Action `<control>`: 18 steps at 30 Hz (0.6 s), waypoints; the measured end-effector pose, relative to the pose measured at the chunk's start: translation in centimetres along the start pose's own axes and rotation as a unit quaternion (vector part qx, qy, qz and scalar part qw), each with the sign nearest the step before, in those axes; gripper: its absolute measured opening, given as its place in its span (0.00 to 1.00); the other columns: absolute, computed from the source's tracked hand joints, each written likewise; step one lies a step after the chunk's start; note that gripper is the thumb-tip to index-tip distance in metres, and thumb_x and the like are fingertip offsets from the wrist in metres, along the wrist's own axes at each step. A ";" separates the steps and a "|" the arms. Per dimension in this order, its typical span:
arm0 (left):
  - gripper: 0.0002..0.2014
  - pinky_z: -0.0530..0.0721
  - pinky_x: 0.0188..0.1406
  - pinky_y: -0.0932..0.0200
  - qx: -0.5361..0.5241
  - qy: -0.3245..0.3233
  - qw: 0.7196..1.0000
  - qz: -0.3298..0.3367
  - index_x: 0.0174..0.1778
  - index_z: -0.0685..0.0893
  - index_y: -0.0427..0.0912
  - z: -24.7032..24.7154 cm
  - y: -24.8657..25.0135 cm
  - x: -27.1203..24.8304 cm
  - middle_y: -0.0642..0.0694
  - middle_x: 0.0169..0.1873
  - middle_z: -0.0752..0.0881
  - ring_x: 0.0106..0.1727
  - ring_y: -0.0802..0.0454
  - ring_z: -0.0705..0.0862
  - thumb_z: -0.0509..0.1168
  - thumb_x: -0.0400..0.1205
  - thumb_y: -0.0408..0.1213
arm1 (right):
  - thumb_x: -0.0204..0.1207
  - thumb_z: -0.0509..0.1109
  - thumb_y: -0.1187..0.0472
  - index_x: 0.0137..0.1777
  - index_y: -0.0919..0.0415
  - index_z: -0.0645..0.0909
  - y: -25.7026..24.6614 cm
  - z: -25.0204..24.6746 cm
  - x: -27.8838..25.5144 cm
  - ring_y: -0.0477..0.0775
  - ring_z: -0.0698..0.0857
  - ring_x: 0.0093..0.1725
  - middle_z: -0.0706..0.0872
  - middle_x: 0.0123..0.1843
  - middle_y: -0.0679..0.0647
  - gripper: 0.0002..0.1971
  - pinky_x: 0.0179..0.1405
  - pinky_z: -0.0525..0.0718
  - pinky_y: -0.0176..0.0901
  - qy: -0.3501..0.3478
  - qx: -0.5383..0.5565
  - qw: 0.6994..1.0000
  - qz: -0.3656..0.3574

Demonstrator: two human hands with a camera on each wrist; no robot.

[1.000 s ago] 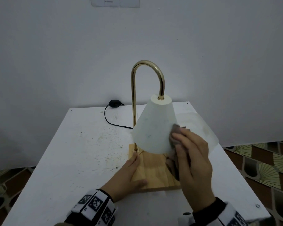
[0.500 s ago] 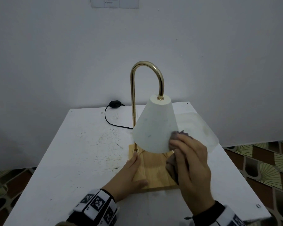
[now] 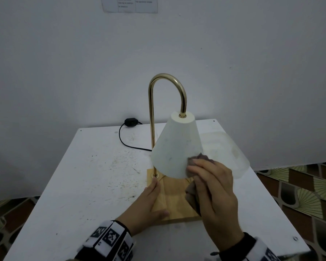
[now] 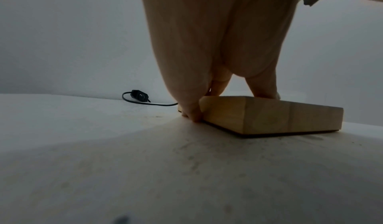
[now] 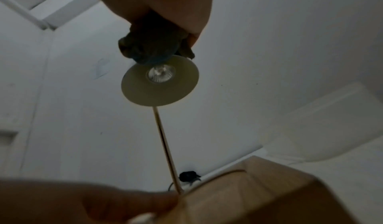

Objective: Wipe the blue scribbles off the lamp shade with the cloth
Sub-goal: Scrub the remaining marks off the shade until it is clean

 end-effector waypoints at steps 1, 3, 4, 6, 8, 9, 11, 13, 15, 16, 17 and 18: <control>0.45 0.45 0.79 0.61 -0.005 -0.001 1.000 -0.001 0.82 0.35 0.45 0.0 0.0 0.0 0.55 0.81 0.32 0.83 0.54 0.42 0.59 0.81 0.57 | 0.84 0.55 0.58 0.59 0.59 0.81 0.2 -0.2 0.5 0.51 0.77 0.63 0.79 0.62 0.47 0.14 0.69 0.69 0.34 0.018 0.014 0.999 0.024; 0.45 0.46 0.80 0.59 -0.013 -0.002 1.000 -0.003 0.82 0.36 0.45 0.1 -0.1 0.0 0.55 0.81 0.32 0.83 0.52 0.42 0.59 0.81 0.57 | 0.81 0.57 0.60 0.58 0.57 0.80 0.3 -0.4 1.6 0.48 0.77 0.63 0.81 0.60 0.44 0.12 0.67 0.72 0.34 0.058 0.049 0.995 0.068; 0.45 0.47 0.80 0.58 -0.014 -0.001 1.000 -0.002 0.82 0.36 0.45 0.1 -0.1 0.1 0.55 0.81 0.32 0.83 0.52 0.42 0.60 0.81 0.57 | 0.81 0.58 0.61 0.58 0.57 0.80 0.2 -0.4 2.2 0.47 0.77 0.63 0.80 0.60 0.43 0.12 0.66 0.73 0.34 0.070 0.066 0.992 0.079; 0.45 0.47 0.80 0.59 -0.012 0.001 1.000 -0.001 0.82 0.37 0.45 0.0 0.0 0.0 0.54 0.81 0.33 0.83 0.53 0.43 0.60 0.81 0.56 | 0.81 0.58 0.61 0.59 0.58 0.80 -0.6 -0.1 3.1 0.50 0.77 0.63 0.81 0.60 0.46 0.12 0.67 0.73 0.35 0.073 0.080 0.992 0.071; 0.44 0.47 0.79 0.61 -0.009 0.003 1.000 -0.001 0.82 0.37 0.44 -0.1 0.1 -0.1 0.53 0.81 0.34 0.83 0.53 0.43 0.60 0.82 0.55 | 0.83 0.57 0.59 0.59 0.60 0.81 -1.5 0.5 3.0 0.54 0.77 0.63 0.81 0.61 0.49 0.13 0.69 0.70 0.36 0.054 0.052 0.997 0.027; 0.44 0.47 0.79 0.61 -0.010 0.003 1.000 -0.002 0.82 0.37 0.44 -0.2 0.1 -0.1 0.53 0.81 0.34 0.83 0.53 0.43 0.60 0.82 0.55 | 0.85 0.55 0.57 0.59 0.60 0.80 -1.8 0.7 2.4 0.54 0.76 0.64 0.80 0.62 0.50 0.14 0.70 0.68 0.36 0.037 0.029 0.999 0.000; 0.44 0.47 0.79 0.60 -0.013 0.002 1.000 -0.002 0.82 0.36 0.45 -0.1 0.1 -0.1 0.54 0.81 0.34 0.83 0.52 0.43 0.60 0.81 0.55 | 0.86 0.53 0.54 0.61 0.57 0.77 -1.5 0.9 1.1 0.51 0.73 0.65 0.78 0.63 0.49 0.14 0.71 0.66 0.34 0.003 0.004 0.999 -0.036; 0.45 0.47 0.79 0.60 -0.017 0.000 1.000 0.003 0.82 0.36 0.46 0.0 -0.1 0.1 0.57 0.80 0.32 0.83 0.52 0.42 0.60 0.81 0.56 | 0.86 0.53 0.55 0.61 0.55 0.77 -0.5 0.4 0.4 0.49 0.74 0.66 0.78 0.63 0.47 0.13 0.71 0.67 0.34 -0.009 0.017 1.000 -0.016; 0.45 0.47 0.80 0.60 -0.025 0.000 1.000 0.010 0.82 0.36 0.46 0.1 -0.3 0.2 0.57 0.79 0.31 0.83 0.53 0.42 0.60 0.80 0.57 | 0.83 0.56 0.59 0.58 0.54 0.80 0.7 -0.1 0.6 0.49 0.77 0.65 0.80 0.61 0.45 0.12 0.68 0.71 0.37 0.014 0.056 0.997 0.043; 0.46 0.47 0.80 0.60 -0.029 0.000 1.000 0.010 0.82 0.36 0.46 0.2 -0.4 0.2 0.57 0.80 0.32 0.83 0.53 0.42 0.60 0.80 0.57 | 0.82 0.57 0.60 0.57 0.53 0.80 1.1 -0.2 1.0 0.48 0.78 0.64 0.81 0.60 0.44 0.11 0.67 0.72 0.36 0.032 0.080 0.993 0.078; 0.45 0.47 0.80 0.59 -0.033 0.000 0.999 0.008 0.82 0.36 0.47 0.2 -0.5 0.1 0.56 0.80 0.32 0.83 0.53 0.42 0.60 0.80 0.57 | 0.82 0.57 0.61 0.56 0.51 0.79 1.5 -0.2 1.5 0.46 0.78 0.64 0.82 0.59 0.43 0.11 0.65 0.73 0.33 0.048 0.110 0.986 0.112; 0.46 0.47 0.81 0.59 -0.037 0.001 0.999 0.008 0.82 0.36 0.47 0.2 -0.5 0.1 0.56 0.80 0.32 0.83 0.54 0.42 0.60 0.80 0.57 | 0.82 0.58 0.63 0.56 0.50 0.79 1.7 -0.2 2.0 0.44 0.79 0.62 0.82 0.59 0.43 0.11 0.63 0.73 0.31 0.061 0.142 0.978 0.141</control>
Point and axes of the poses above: each hand's wrist, its own x-axis towards the middle knuckle, its own z-axis out of the palm, y = z × x, the point moved 5 cm from there along x, towards the middle knuckle
